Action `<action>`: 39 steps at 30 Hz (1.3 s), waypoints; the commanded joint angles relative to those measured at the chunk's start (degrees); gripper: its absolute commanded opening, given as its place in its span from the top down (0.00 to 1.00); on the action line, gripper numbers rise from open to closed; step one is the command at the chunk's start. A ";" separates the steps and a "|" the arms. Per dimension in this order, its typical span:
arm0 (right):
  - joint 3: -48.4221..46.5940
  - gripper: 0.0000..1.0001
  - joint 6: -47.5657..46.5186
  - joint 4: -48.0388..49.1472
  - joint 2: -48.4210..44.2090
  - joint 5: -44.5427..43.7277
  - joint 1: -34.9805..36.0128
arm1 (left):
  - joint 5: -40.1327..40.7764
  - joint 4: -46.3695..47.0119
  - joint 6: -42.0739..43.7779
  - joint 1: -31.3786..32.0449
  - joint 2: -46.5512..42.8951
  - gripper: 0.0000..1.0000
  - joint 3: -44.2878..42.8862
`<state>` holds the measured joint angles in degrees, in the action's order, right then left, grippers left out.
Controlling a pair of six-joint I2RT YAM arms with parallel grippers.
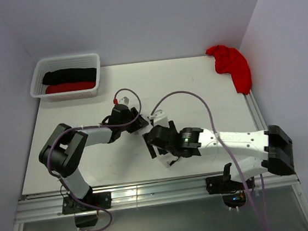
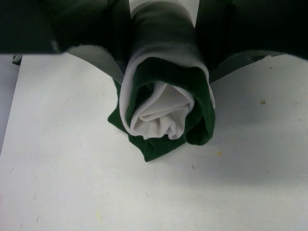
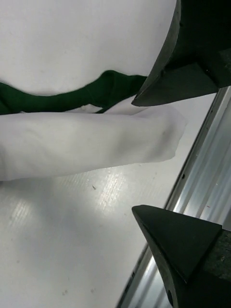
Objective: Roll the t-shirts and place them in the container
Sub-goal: Roll the tshirt
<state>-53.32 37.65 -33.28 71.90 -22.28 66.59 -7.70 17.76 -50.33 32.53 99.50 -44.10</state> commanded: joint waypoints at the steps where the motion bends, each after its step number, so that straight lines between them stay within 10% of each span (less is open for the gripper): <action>1: -6.26 0.10 -3.54 -4.60 7.78 -12.24 4.50 | -0.03 -2.55 1.55 -0.63 -1.33 0.50 -1.43; 10: -21.28 0.03 -6.80 -10.14 31.87 -27.10 10.67 | -3.01 -6.24 -0.47 -0.63 -3.35 0.50 -2.48; 25: -22.09 0.03 -8.21 -6.98 45.42 -38.36 10.93 | -8.99 -13.19 -0.21 -0.63 -3.18 0.49 -6.79; 31: -20.78 0.32 -2.60 -9.35 49.57 -39.07 10.58 | -10.31 -14.42 0.14 -0.89 -2.65 0.49 -7.50; 32: -20.25 0.50 -2.15 -8.83 49.65 -38.46 10.06 | -10.31 -14.51 0.23 -0.98 -2.65 0.49 -7.50; 33: -16.68 0.99 -1.88 -4.56 45.48 -34.53 9.62 | -10.23 -14.59 0.58 -1.33 -2.82 0.47 -7.15; 39: -8.48 1.00 -8.72 7.07 30.25 -19.32 8.12 | -10.04 -13.11 0.84 -1.95 -4.14 0.38 -5.57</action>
<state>-64.34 30.13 -33.21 109.34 -52.75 76.07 -17.02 3.20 -50.41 31.27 97.34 -49.52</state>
